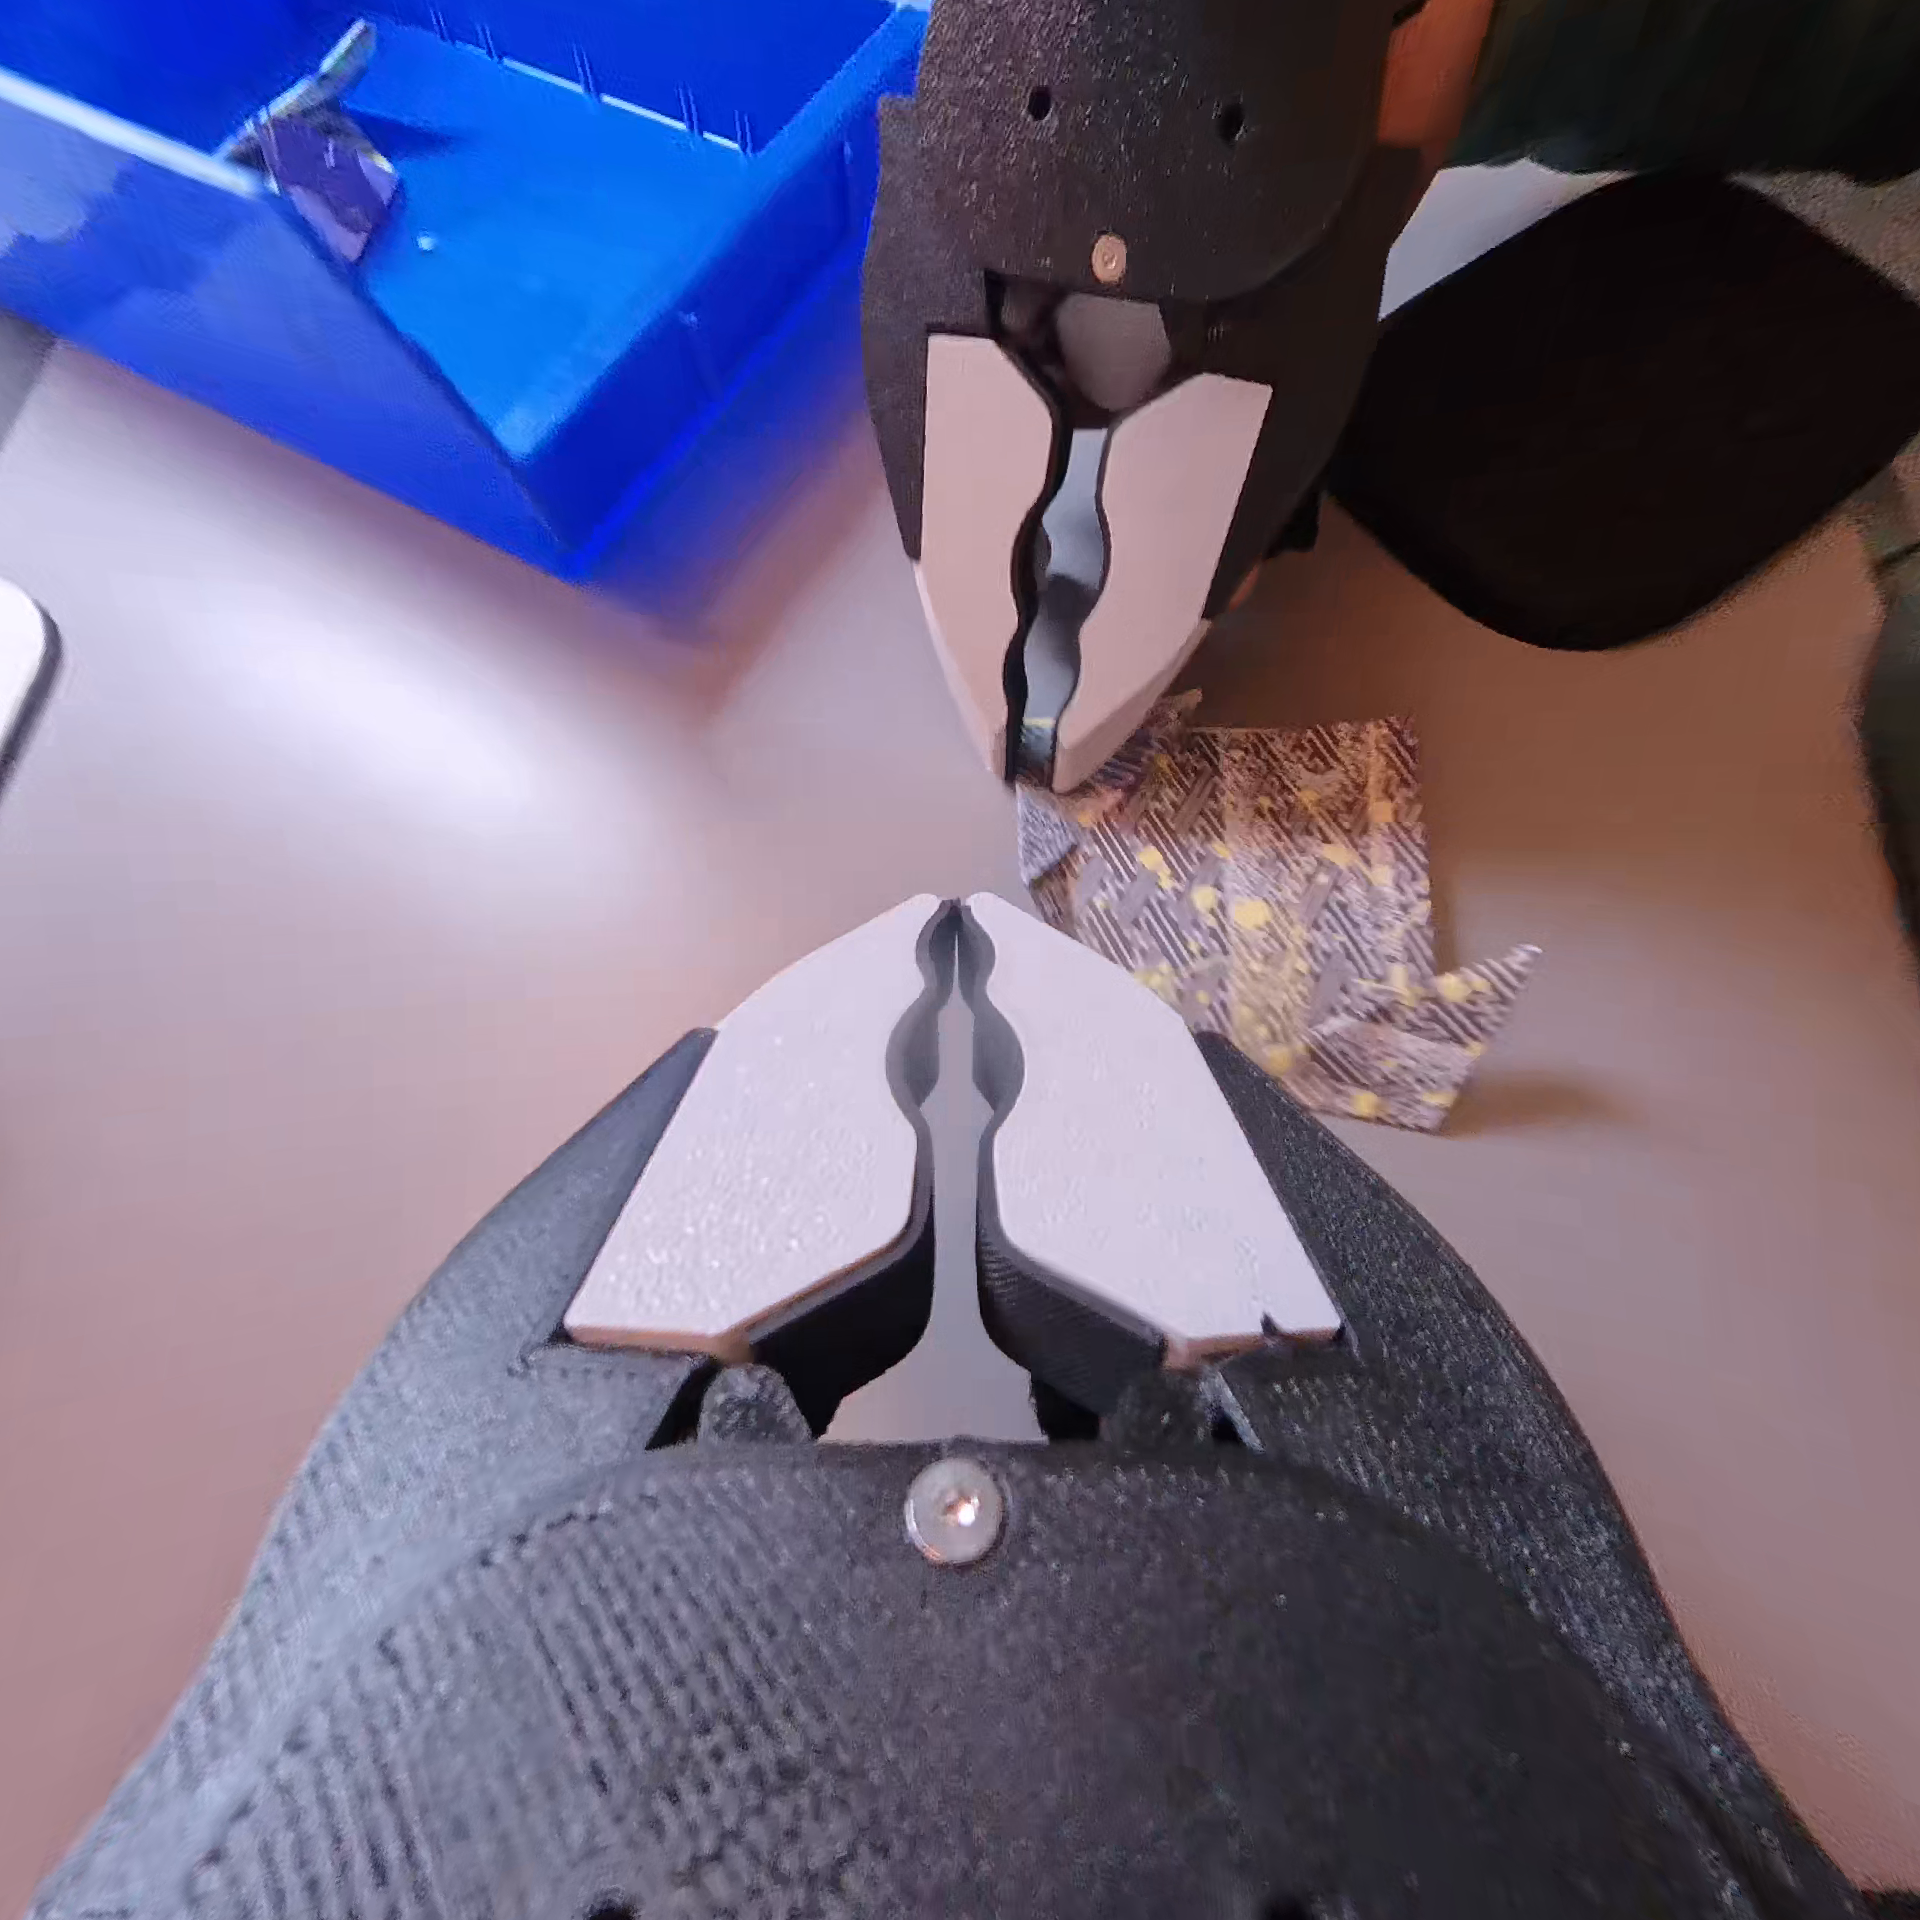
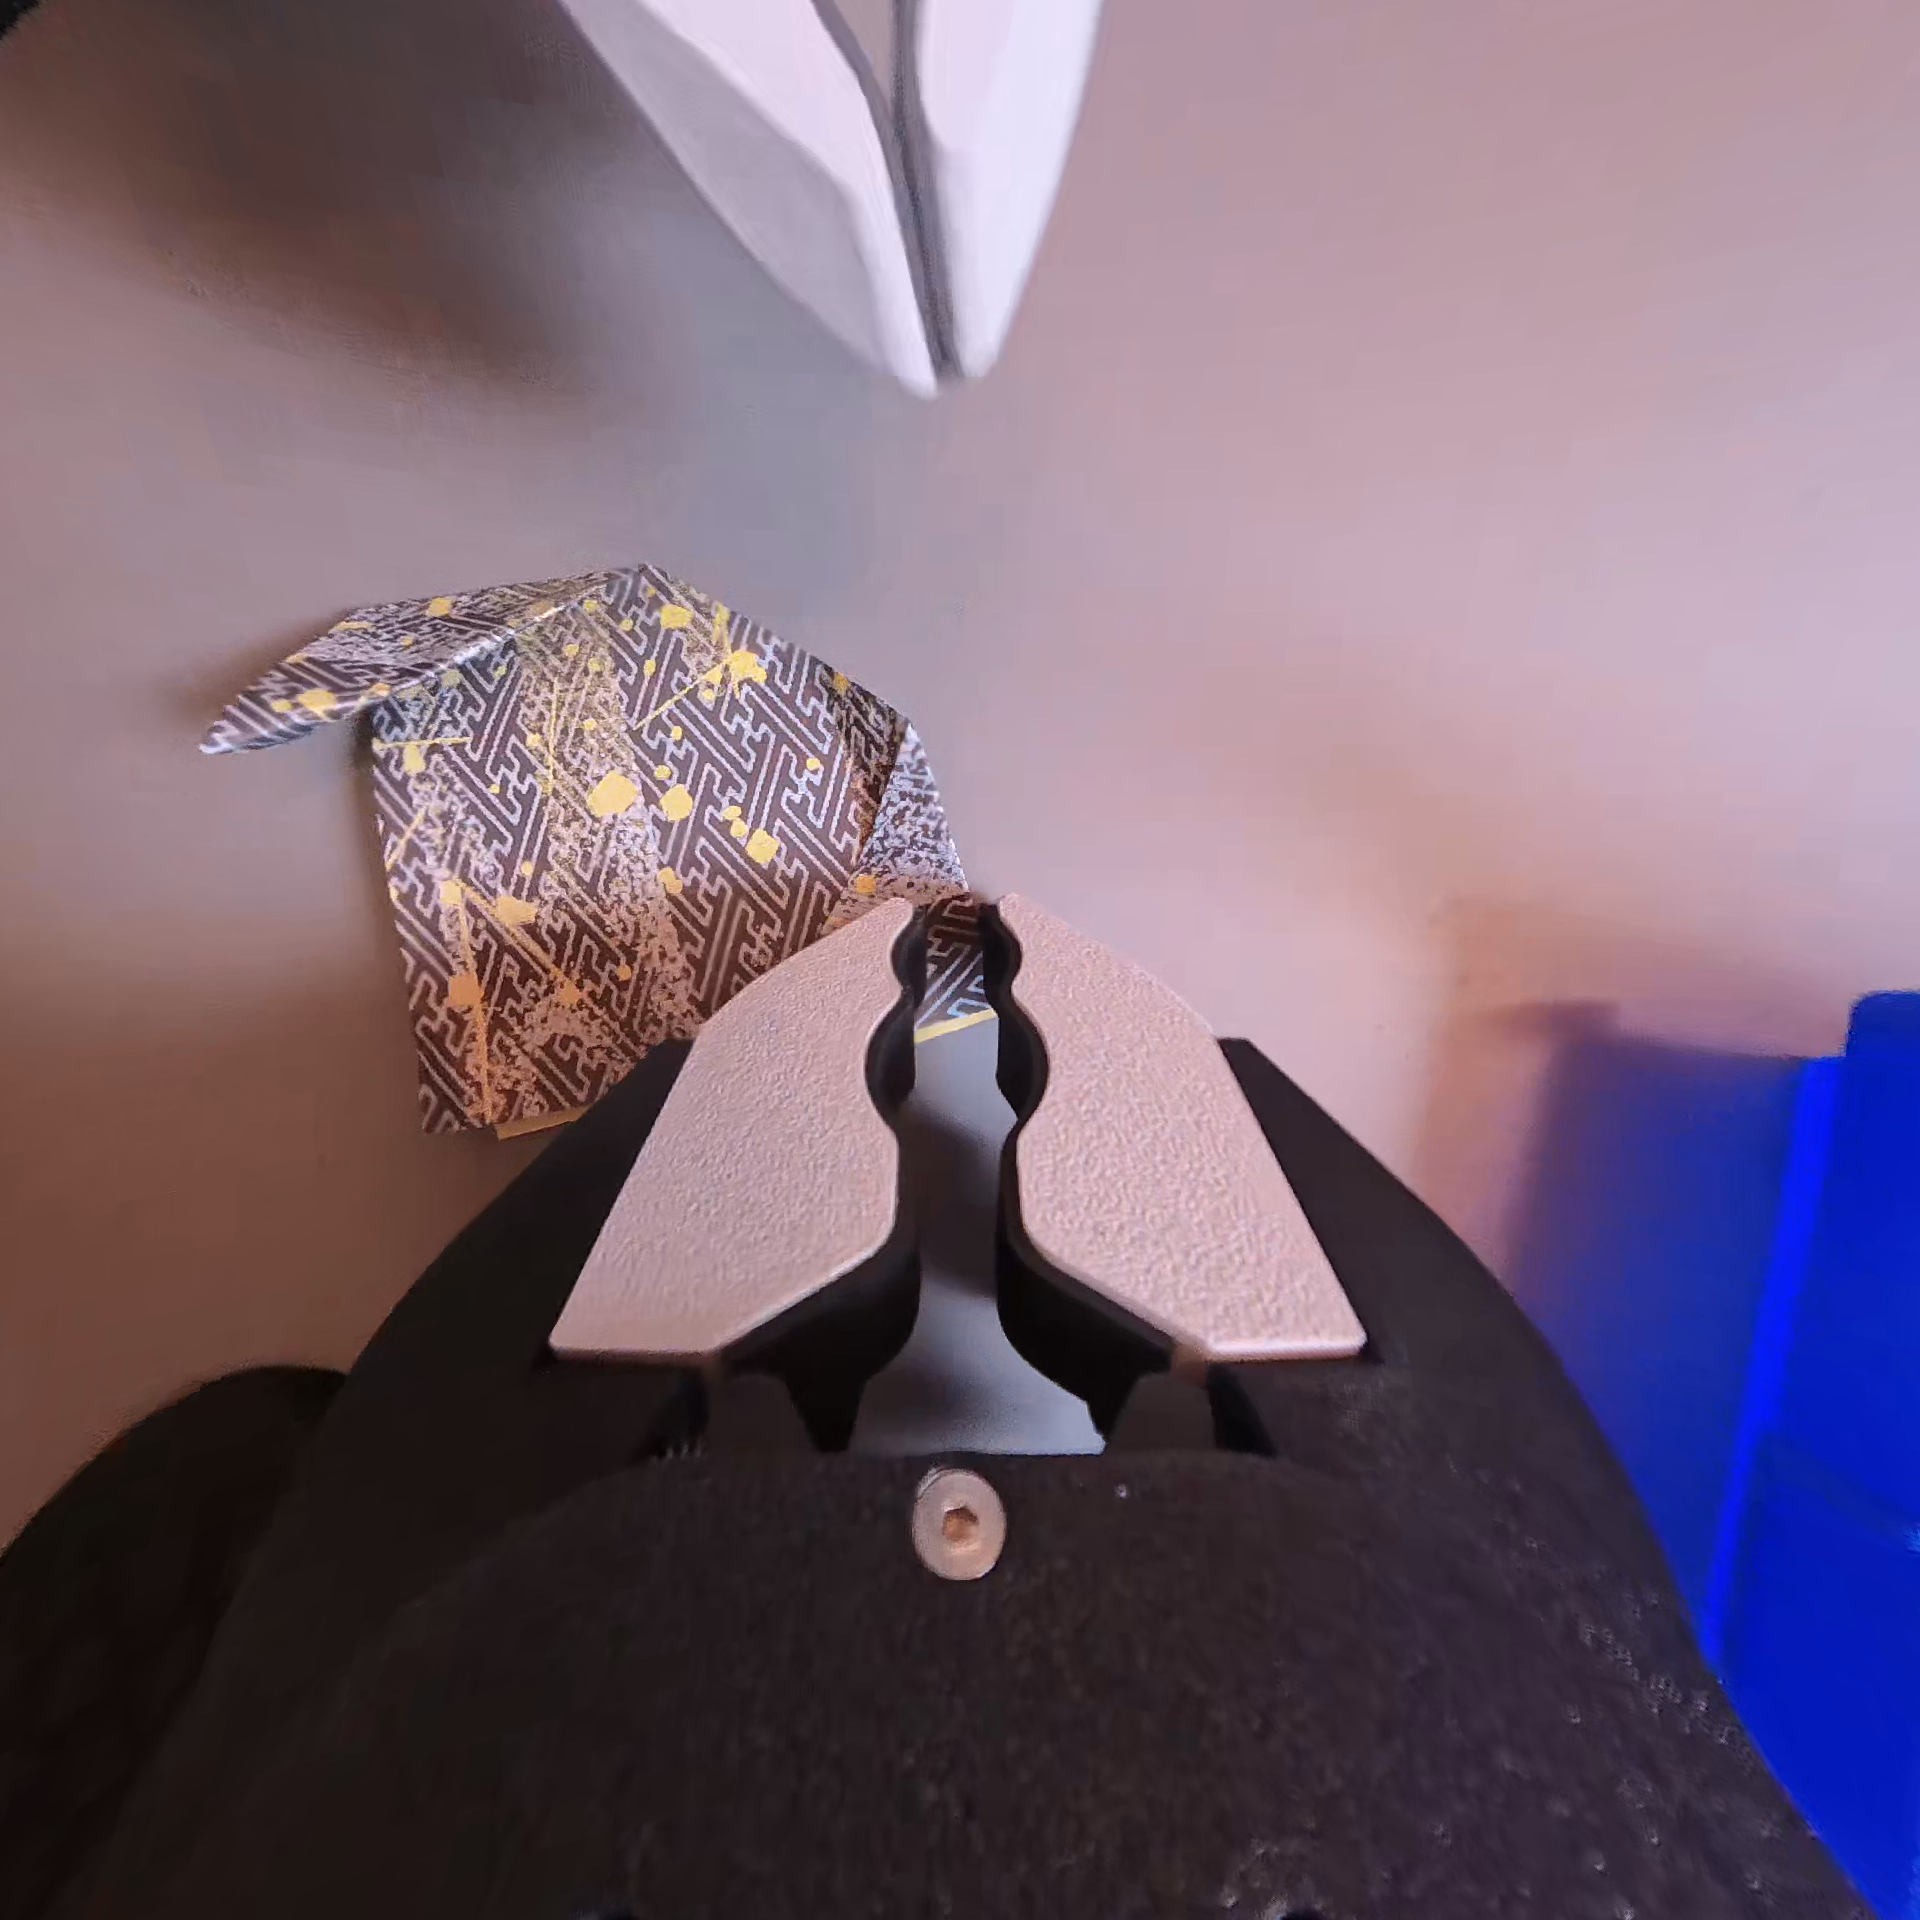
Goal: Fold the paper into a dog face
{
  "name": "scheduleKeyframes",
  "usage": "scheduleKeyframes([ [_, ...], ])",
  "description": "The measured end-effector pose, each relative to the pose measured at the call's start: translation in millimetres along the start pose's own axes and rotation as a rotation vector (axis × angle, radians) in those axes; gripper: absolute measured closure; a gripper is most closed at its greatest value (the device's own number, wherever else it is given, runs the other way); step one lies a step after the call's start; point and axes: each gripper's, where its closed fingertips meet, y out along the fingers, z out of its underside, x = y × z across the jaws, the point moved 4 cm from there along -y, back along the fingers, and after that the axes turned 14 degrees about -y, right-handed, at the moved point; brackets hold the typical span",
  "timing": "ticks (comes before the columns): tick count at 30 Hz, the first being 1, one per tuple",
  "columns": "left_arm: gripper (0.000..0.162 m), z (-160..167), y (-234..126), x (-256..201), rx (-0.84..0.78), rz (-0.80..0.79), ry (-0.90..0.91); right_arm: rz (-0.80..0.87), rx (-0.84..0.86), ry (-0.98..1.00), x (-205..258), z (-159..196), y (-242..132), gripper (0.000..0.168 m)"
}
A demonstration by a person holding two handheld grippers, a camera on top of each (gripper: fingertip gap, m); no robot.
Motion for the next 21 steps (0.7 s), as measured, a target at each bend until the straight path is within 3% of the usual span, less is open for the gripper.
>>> scheduleKeyframes([
  [1,0.124,6,-6,-1,0.008,0.024,-0.037,0.014,-0.001,0.019,0,1,0,0.16],
  [2,0.109,17,-9,-3,0.053,0.05,-0.088,0.027,-0.007,0.042,0,1,-1,0.163],
  [3,0.103,27,-12,-6,0.083,0.068,-0.118,0.03,-0.025,0.073,1,2,-3,0.167],
  [8,0.105,71,-8,-16,0.16,0.08,-0.123,-0.038,-0.229,0.219,0,-5,-14,0.168],
  [14,0.137,66,-2,-14,0.137,0.085,-0.129,-0.072,-0.333,0.285,-2,-7,-16,0.168],
  [18,0.151,64,1,-9,0.149,0.023,-0.112,0.051,-0.263,0.185,-4,-2,-15,0.165],
  [21,0.154,63,3,-9,0.164,-0.013,-0.077,0.136,-0.29,-0.108,11,-17,-28,0.143],
])
